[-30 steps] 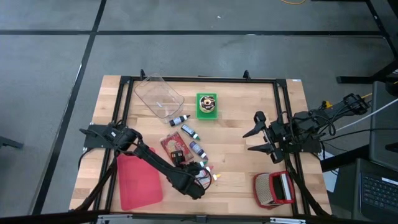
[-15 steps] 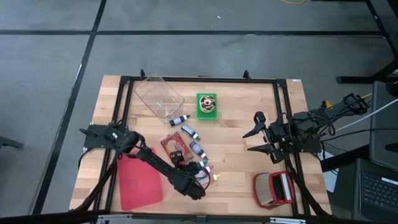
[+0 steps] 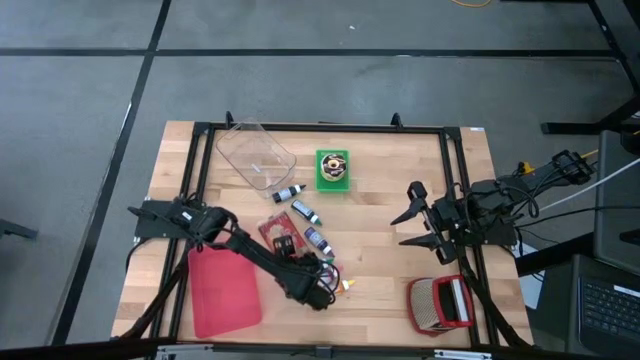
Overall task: Pick & Place Food Item
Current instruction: Put the red popcorn bag into the pink bin
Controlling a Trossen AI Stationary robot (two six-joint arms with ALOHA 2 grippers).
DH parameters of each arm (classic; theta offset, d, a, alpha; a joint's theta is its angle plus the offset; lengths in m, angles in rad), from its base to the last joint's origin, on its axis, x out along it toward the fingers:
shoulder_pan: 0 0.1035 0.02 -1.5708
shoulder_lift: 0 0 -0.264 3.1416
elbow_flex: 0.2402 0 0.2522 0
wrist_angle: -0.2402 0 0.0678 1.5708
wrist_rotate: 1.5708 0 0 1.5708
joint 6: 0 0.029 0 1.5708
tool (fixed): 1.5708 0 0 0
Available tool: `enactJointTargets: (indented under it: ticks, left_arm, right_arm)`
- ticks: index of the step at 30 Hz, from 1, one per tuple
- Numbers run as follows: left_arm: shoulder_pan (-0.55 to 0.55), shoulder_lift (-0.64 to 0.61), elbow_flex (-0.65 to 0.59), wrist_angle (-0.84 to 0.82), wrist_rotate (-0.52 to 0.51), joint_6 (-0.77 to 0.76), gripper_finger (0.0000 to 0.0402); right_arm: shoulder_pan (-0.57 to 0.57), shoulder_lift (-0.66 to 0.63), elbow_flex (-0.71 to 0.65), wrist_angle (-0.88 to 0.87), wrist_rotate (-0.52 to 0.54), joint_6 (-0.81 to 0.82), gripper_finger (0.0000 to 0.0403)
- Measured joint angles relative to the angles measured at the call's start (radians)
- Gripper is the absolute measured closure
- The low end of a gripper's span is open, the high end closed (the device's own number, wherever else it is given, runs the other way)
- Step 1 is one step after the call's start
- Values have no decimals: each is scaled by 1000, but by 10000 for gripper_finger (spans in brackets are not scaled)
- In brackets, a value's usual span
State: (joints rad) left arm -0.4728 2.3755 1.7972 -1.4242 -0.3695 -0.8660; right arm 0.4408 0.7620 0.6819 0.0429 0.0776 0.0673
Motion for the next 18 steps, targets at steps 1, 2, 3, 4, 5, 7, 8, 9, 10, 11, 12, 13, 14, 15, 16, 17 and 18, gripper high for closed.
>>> enactJointTargets:
  ticks: [1, 2, 3, 4, 5, 7, 8, 9, 10, 11, 12, 13, 14, 15, 16, 17, 18]
  left_arm:
    - [4, 1, 0, 0, 3, 0, 206]
    - [9, 2, -1, -1, 10, 1, 229]
    - [16, 3, -2, -1, 23, 8, 253]
    - [23, 4, -2, -1, 38, 17, 277]
    - [30, 5, -3, -2, 50, 28, 302]
    - [41, 11, -4, -3, 66, 49, 352]
    - [45, 13, -4, -4, 72, 59, 375]
    - [49, 14, -5, -7, 75, 65, 387]
    - [54, 14, -6, -9, 76, 67, 391]
    - [58, 15, -6, -12, 76, 69, 393]
    - [60, 15, -7, -15, 75, 73, 396]
    - [62, 16, -7, -20, 72, 76, 398]
    - [62, 17, -6, -29, 64, 76, 399]
    - [62, 19, -1, -47, 57, 75, 399]
    - [60, 20, 5, -72, 52, 71, 399]
    - [57, 24, 13, -98, 46, 66, 399]
    - [53, 27, 19, -117, 42, 61, 399]
  right_arm:
    - [0, 0, 0, -1, -3, 0, 176]
    - [0, 0, 0, -1, -7, 0, 176]
    - [0, 0, 0, -1, -10, 0, 176]
    - [0, 0, 0, -1, -14, 0, 176]
    - [0, 0, 0, -1, -15, 0, 176]
    - [0, 0, 0, -4, -15, 0, 176]
    - [0, 0, 0, -6, -15, 0, 176]
    - [0, 0, 0, -7, -15, 1, 176]
    - [0, 0, 0, -7, -15, 1, 176]
    - [0, 0, 0, -7, -15, 3, 176]
    - [0, 0, 0, -7, -15, 5, 176]
    - [0, 0, 0, -7, -15, 7, 176]
    - [0, 0, 0, -7, -15, 7, 176]
    - [0, 0, 0, -7, -15, 7, 176]
    - [0, 0, 0, -7, -15, 7, 176]
    - [0, 0, 0, -7, -15, 7, 176]
    - [0, 0, 0, -7, -15, 7, 176]
